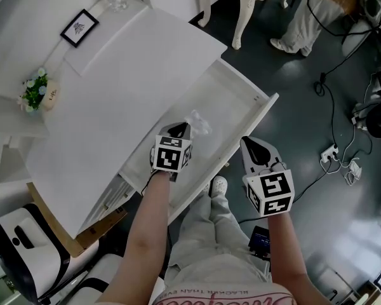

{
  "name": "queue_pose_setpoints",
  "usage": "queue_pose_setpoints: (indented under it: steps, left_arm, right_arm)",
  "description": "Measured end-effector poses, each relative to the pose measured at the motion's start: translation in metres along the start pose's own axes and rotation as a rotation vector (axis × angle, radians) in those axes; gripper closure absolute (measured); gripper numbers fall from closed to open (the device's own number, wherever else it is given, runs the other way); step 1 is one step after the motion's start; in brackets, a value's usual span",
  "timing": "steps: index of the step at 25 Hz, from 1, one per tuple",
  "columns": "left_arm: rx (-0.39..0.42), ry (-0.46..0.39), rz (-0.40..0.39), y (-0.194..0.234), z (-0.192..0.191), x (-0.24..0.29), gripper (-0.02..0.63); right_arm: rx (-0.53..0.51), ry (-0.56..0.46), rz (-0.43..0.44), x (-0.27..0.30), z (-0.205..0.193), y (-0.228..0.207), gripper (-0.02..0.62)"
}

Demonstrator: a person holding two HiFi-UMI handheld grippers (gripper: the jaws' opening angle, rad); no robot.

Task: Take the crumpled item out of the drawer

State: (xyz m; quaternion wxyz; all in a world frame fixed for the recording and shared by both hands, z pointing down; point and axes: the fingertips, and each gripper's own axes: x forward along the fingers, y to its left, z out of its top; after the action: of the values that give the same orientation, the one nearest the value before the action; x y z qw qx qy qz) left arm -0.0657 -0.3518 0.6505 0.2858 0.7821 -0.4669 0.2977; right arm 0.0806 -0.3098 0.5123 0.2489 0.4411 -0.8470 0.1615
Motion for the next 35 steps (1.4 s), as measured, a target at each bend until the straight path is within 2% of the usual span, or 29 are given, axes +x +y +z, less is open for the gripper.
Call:
queue_pose_setpoints:
  steps: [7,14,20,35]
  left_arm:
    - [0.009,-0.072,0.026,-0.001,0.030,-0.041,0.589]
    - [0.067,-0.143,0.033,-0.018,0.059,-0.077,0.591]
    - [0.066,-0.205,0.064,-0.025,0.075,-0.105,0.590]
    - [0.046,-0.420,0.213,-0.018,0.122,-0.212,0.589]
  right_arm:
    - [-0.030,-0.046,0.007,-0.013,0.031,0.007,0.588]
    - [-0.080,-0.106,0.012,-0.031,0.064,0.013,0.588]
    - [-0.119,-0.148,0.012,-0.047,0.084,0.012,0.588]
    - [-0.211,-0.274,0.041,-0.077,0.142,0.020,0.588]
